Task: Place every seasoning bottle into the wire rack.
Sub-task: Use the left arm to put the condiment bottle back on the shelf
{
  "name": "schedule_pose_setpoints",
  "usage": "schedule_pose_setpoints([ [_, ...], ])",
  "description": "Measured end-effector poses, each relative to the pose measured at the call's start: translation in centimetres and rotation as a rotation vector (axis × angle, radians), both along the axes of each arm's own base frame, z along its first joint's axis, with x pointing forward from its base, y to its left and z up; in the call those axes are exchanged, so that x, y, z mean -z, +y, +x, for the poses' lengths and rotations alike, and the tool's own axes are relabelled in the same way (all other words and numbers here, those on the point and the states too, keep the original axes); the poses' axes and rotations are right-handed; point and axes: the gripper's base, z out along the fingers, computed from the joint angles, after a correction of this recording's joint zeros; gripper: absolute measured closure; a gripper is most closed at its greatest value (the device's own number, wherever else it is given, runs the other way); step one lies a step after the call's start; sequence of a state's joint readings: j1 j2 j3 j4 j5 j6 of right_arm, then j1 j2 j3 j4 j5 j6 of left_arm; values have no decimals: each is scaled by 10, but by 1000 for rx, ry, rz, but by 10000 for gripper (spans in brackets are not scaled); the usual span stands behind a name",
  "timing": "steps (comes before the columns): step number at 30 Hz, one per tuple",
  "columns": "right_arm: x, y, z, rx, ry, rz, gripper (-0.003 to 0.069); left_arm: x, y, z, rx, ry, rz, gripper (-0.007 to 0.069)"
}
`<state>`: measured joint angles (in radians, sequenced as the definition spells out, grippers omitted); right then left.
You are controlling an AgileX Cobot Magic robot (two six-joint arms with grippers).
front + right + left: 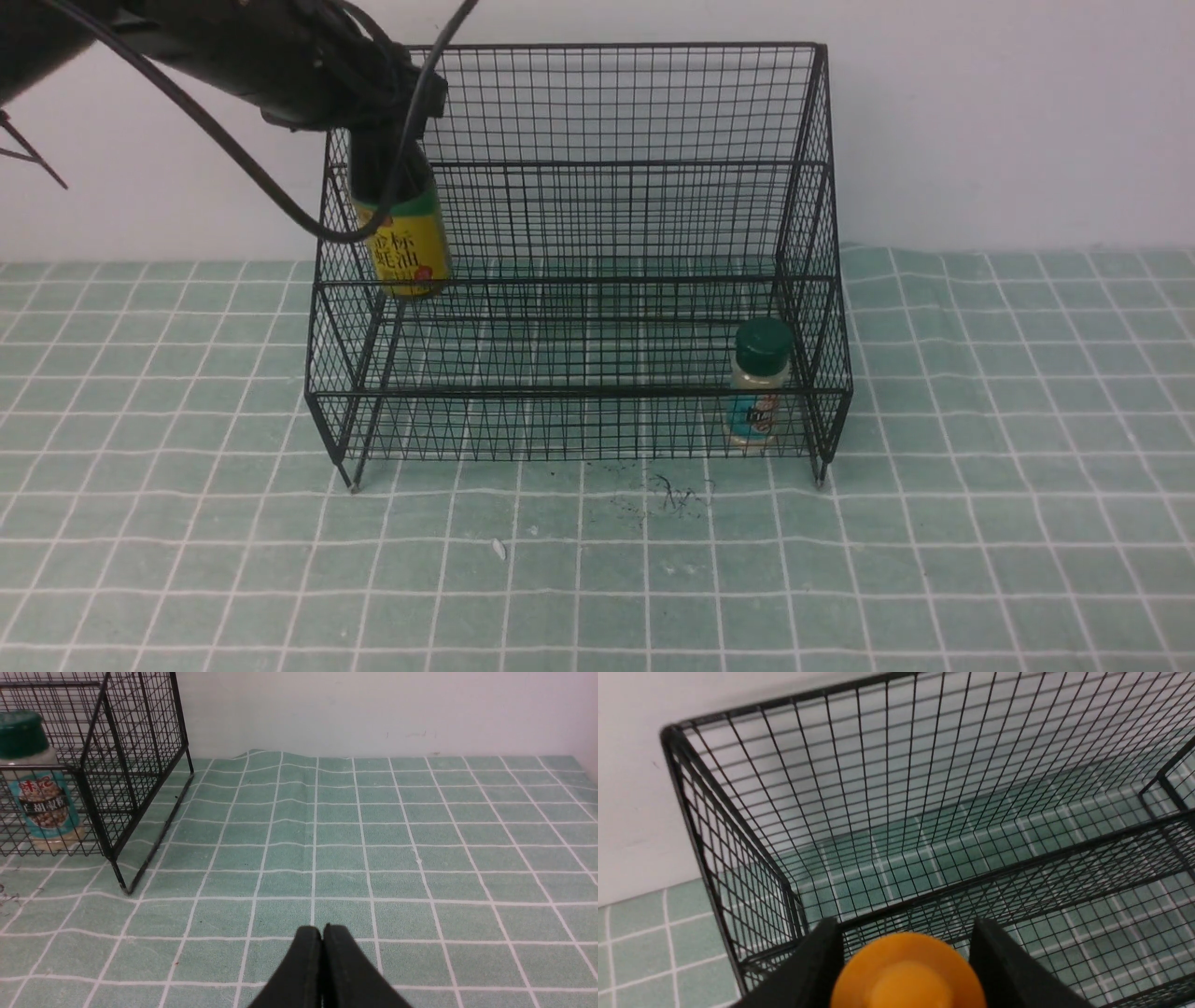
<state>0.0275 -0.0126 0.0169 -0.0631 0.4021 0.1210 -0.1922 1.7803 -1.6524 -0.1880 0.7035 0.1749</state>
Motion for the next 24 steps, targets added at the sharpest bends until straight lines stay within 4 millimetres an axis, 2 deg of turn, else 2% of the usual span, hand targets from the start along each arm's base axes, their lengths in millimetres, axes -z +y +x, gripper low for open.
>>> schedule_pose_setpoints([
  [10,0,0,0,0,0,-2,671,59,-5,20,10,189,35,315],
  [15,0,0,0,0,-1,-2,671,59,-5,21,9,186,33,305],
  [21,0,0,0,0,-1,-2,671,60,-6,19,16,213,36,165],
  [24,0,0,0,0,-1,-2,671,49,-5,14,25,226,41,144],
])
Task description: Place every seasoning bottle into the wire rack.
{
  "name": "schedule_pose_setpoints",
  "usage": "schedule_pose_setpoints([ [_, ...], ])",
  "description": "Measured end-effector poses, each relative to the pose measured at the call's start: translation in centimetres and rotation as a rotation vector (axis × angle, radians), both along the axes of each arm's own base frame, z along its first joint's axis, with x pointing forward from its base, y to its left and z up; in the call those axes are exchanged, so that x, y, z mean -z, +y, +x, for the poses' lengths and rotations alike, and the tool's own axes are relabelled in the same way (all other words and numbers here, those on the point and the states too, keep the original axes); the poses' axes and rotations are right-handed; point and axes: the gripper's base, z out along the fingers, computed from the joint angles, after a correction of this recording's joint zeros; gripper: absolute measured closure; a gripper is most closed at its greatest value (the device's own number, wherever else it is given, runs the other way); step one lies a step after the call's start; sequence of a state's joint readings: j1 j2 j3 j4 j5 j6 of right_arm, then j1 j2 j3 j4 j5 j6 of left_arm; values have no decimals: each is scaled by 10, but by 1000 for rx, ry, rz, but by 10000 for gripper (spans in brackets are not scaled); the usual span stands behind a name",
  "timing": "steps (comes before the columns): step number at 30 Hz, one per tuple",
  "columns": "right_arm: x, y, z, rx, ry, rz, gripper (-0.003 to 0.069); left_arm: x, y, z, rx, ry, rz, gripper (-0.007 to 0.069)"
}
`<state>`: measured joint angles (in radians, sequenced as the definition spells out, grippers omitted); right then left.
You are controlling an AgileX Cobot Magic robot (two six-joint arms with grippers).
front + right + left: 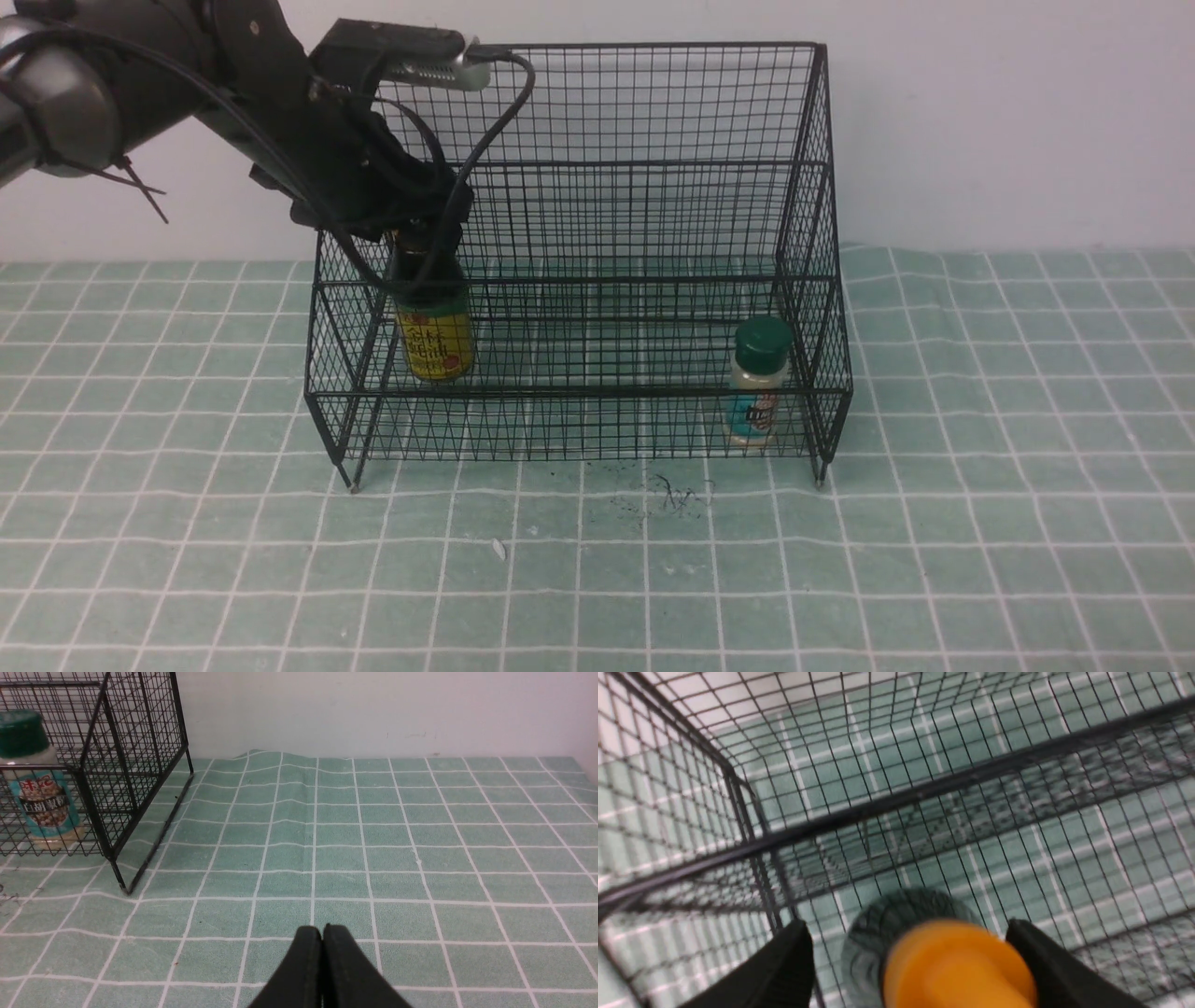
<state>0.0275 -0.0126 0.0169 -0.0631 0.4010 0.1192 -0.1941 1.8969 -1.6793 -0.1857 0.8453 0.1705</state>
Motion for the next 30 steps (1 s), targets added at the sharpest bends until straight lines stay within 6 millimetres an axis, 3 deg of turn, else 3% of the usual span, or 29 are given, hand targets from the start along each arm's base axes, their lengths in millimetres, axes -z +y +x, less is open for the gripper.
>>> schedule_pose_setpoints([
  [3,0,0,0,0,0,0,671,-45,3,-16,11,-68,-14,166],
  [4,0,0,0,0,0,0,671,-45,3,-16,11,-68,-14,170],
  [7,0,0,0,0,0,0,671,-112,9,-53,10,-212,-47,315],
  [9,0,0,0,0,-1,0,671,-124,11,-63,10,-240,-54,375],
  [10,0,0,0,0,-1,0,671,-150,16,-87,12,-292,-67,470],
  [11,0,0,0,0,-1,0,671,-150,16,-88,13,-287,-66,498],
  [12,0,0,0,0,-1,0,671,-167,20,-109,19,-312,-70,568],
  [14,0,0,0,0,-1,0,671,-187,25,-141,26,-352,-79,612],
  [15,0,0,0,0,-1,0,671,-197,30,-167,28,-392,-88,624],
  [19,0,0,0,0,-1,0,671,-197,38,-205,19,-463,-102,631],
  [20,0,0,0,0,-1,0,671,-195,43,-225,10,-516,-113,631],
  [25,0,0,0,0,-1,0,671,-162,52,-260,-24,-611,-144,631],
  [28,0,0,0,0,-1,0,671,-122,55,-284,-51,-631,-214,631],
  [30,0,0,0,0,-1,0,671,-107,55,-293,-60,-624,-255,631],
])
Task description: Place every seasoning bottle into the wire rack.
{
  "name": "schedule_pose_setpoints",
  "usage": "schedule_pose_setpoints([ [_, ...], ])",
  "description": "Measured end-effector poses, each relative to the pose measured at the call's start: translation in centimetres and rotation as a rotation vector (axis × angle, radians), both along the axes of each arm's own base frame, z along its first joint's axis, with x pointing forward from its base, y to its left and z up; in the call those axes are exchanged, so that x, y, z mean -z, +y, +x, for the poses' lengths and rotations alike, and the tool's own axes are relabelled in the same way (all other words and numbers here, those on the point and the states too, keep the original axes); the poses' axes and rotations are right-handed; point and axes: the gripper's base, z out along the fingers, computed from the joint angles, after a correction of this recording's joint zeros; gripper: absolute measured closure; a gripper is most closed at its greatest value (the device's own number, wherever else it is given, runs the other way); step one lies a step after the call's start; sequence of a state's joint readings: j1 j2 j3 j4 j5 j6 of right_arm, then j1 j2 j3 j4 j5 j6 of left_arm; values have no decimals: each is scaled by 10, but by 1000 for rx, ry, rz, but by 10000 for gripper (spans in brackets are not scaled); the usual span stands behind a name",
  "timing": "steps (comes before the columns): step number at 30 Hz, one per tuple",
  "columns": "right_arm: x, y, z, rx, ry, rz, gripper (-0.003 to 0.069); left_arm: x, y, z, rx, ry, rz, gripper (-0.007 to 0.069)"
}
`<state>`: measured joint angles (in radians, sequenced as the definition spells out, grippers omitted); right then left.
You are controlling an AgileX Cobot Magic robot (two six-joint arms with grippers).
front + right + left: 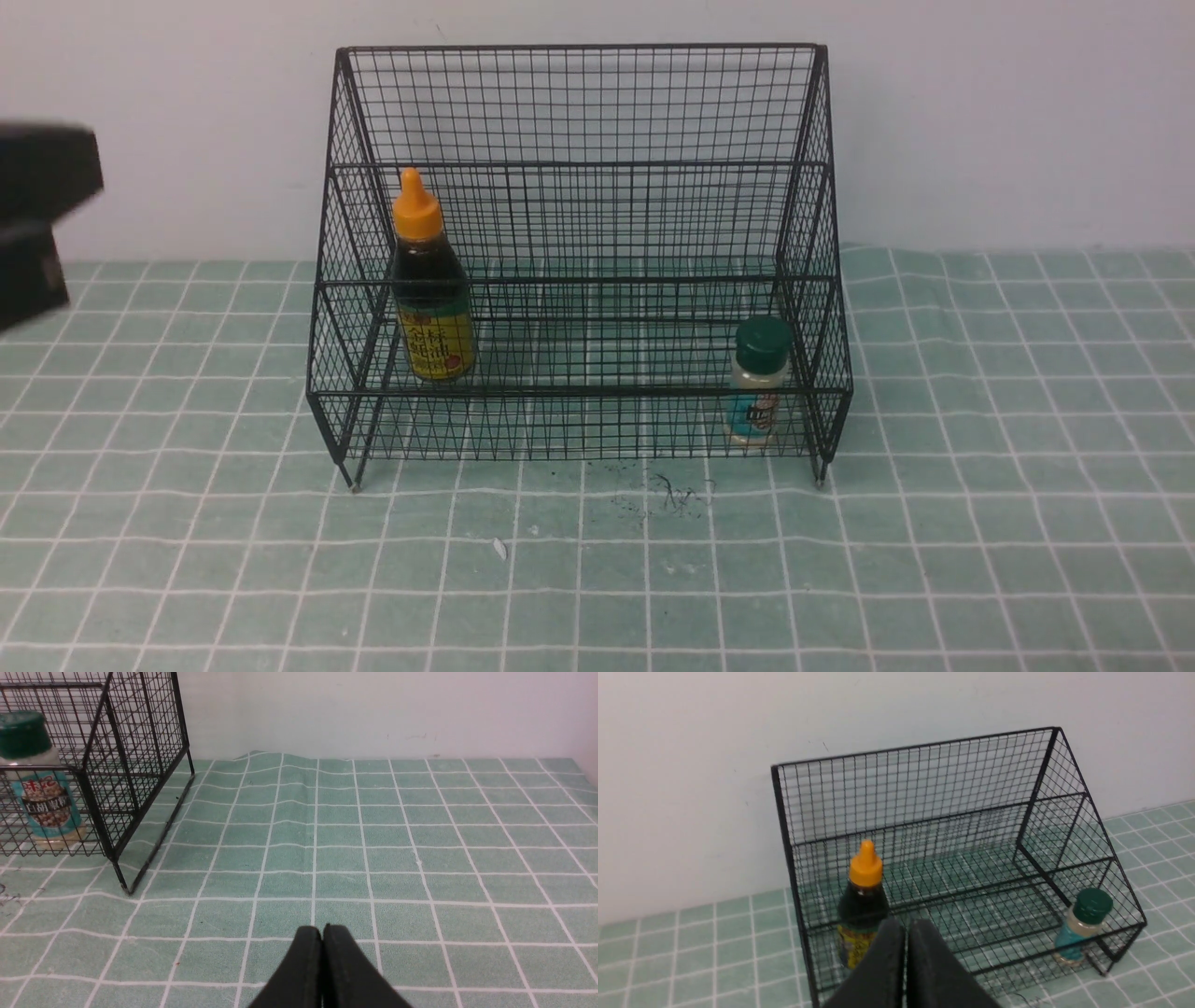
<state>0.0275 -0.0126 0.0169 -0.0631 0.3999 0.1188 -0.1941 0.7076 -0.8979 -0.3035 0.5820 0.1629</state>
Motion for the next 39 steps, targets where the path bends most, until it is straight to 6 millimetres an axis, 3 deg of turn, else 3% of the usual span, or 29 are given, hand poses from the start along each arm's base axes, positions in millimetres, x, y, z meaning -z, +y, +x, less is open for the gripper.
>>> schedule_pose_setpoints([
  [4,0,0,0,0,0,0,671,31,-2,-13,19,61,-83,631],
  [10,0,0,0,0,0,0,671,61,-3,-14,23,150,-99,631],
  [16,0,0,0,0,0,0,671,61,0,-20,33,103,-13,631],
  [22,0,0,0,2,0,7,671,59,8,-40,12,-5,60,631],
  [28,0,0,0,2,0,10,671,103,27,-67,-135,-174,101,631],
  [29,0,0,0,2,0,10,671,121,30,-72,-172,-206,105,631],
  [31,0,0,0,2,0,10,671,139,31,-73,-195,-207,113,631],
  [32,0,0,0,2,0,10,671,166,33,-75,-215,-200,120,631],
  [34,0,0,0,2,0,10,671,184,33,-74,-223,-183,127,631],
  [35,0,0,0,2,0,10,671,208,34,-73,-223,-139,138,631],
  [39,0,0,0,2,0,10,671,226,33,-73,-214,-57,151,631],
])
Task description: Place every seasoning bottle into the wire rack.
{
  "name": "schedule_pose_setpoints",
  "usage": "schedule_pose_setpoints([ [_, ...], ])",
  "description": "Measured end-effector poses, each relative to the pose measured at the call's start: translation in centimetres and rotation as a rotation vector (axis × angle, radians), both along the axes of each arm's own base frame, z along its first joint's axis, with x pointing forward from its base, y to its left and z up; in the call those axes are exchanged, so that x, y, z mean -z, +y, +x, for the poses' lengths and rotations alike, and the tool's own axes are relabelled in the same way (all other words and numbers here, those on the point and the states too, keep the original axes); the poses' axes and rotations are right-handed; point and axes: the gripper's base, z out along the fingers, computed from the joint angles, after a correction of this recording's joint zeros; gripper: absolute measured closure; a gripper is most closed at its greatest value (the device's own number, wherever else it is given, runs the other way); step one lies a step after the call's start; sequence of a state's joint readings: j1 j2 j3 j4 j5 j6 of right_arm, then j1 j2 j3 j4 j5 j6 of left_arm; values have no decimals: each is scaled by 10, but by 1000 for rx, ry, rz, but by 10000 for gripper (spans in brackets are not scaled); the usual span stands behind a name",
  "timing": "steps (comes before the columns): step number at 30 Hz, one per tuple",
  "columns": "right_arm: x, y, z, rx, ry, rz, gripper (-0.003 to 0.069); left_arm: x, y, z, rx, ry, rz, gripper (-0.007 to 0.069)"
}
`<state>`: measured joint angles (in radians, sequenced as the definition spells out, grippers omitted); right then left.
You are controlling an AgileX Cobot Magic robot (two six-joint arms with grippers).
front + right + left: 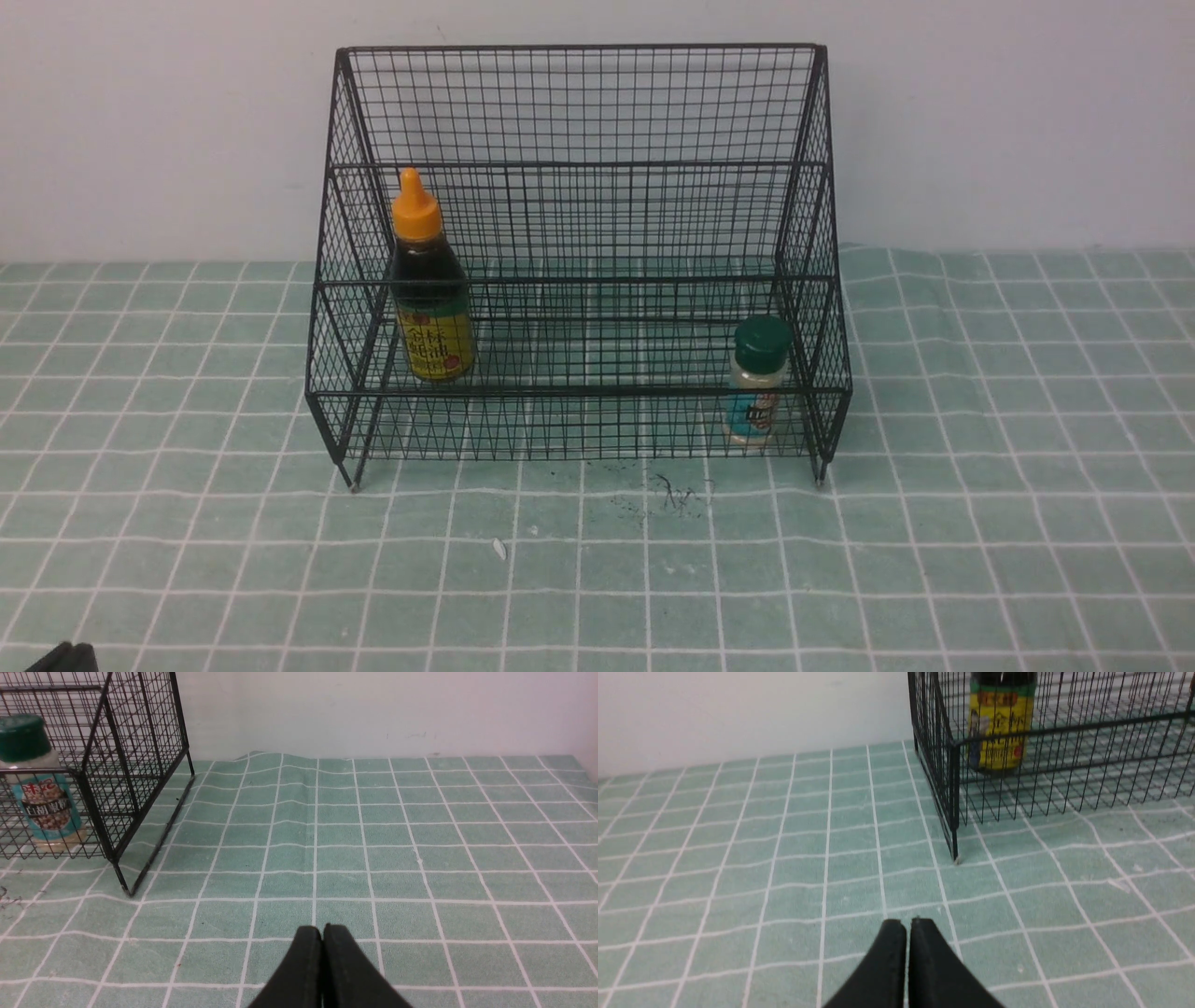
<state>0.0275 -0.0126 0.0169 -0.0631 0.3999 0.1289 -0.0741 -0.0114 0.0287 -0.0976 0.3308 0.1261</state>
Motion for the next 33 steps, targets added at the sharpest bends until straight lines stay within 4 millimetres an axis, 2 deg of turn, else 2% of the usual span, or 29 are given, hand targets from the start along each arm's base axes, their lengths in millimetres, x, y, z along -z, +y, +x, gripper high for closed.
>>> schedule_pose_setpoints([
  [33,0,0,0,0,0,0,671,3,0,-1,1,38,-1,631],
])
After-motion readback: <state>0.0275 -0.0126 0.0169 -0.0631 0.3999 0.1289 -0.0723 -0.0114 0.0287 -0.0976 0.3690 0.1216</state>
